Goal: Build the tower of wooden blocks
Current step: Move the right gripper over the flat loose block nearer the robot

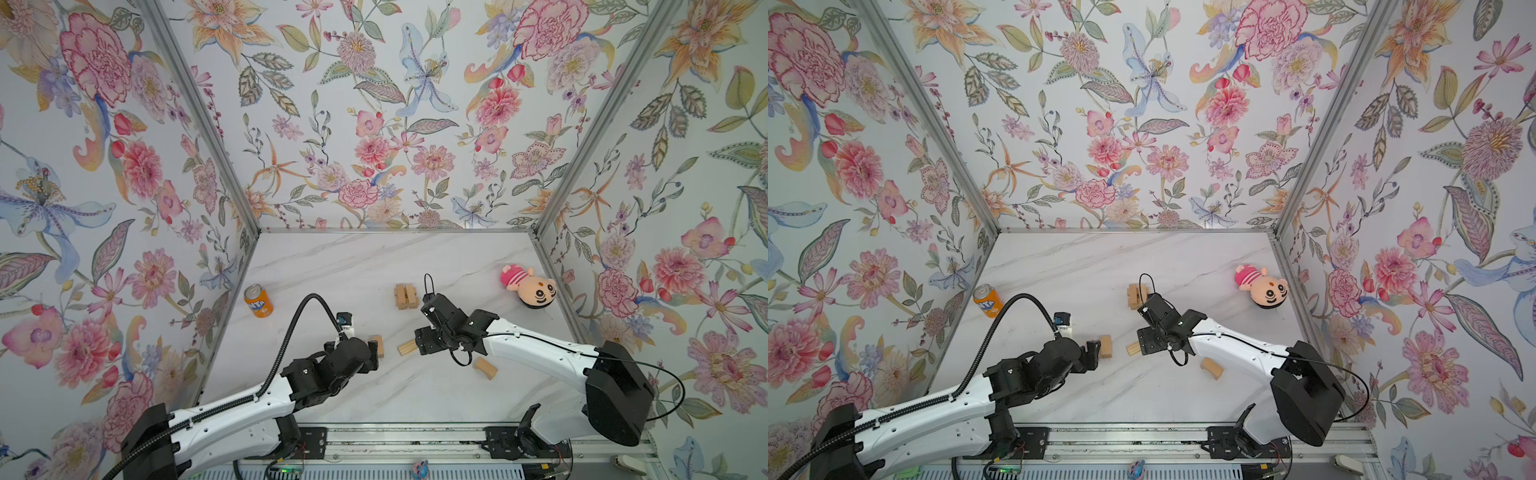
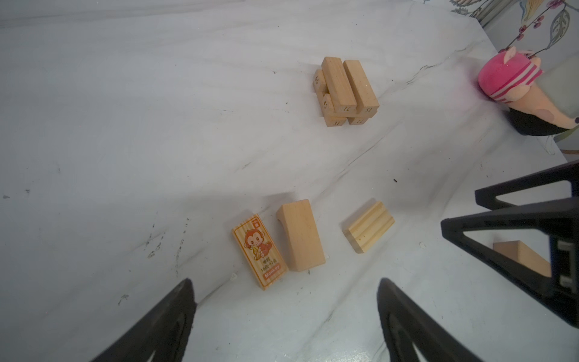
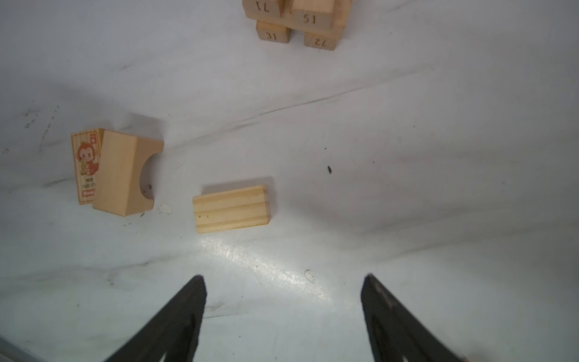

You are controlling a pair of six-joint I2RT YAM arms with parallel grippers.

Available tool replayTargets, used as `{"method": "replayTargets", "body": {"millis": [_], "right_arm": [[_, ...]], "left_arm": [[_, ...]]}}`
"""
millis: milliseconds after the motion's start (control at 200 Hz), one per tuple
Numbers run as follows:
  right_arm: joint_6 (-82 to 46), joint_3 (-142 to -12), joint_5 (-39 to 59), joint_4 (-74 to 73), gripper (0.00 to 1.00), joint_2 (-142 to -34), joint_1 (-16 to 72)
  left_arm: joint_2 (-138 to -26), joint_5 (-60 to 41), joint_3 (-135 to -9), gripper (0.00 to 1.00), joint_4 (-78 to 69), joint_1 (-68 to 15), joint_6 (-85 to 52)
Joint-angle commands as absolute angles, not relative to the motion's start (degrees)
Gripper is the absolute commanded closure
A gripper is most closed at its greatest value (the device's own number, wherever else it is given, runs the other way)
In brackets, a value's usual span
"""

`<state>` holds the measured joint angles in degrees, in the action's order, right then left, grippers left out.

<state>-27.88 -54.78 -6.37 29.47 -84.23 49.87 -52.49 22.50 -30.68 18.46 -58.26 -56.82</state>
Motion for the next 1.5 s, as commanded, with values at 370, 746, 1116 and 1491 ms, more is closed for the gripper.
{"method": "replayTargets", "body": {"millis": [370, 746, 1116, 1491], "right_arm": [[-29.49, -60.71, -5.89, 29.83, 0.19, -89.73, 52.86], [-31.90, -63.39, -6.11, 32.57, 0.25, -91.07, 52.65], [-37.79, -63.41, -6.59, 32.69, 0.33, -90.01, 51.64], [-32.50, -67.31, -5.31, 36.96, 0.29, -91.26, 50.16]], "left_arm": [[-48.76, 19.87, -28.66, 0.08, 20.86, -54.63, -53.64], [-49.72, 18.08, -30.40, 0.07, 20.15, -51.50, -50.92], [-53.24, 12.37, -32.05, 0.07, 16.42, -45.52, -44.90], [-56.04, 9.71, -33.52, 0.07, 13.99, -42.54, -42.57]]}}
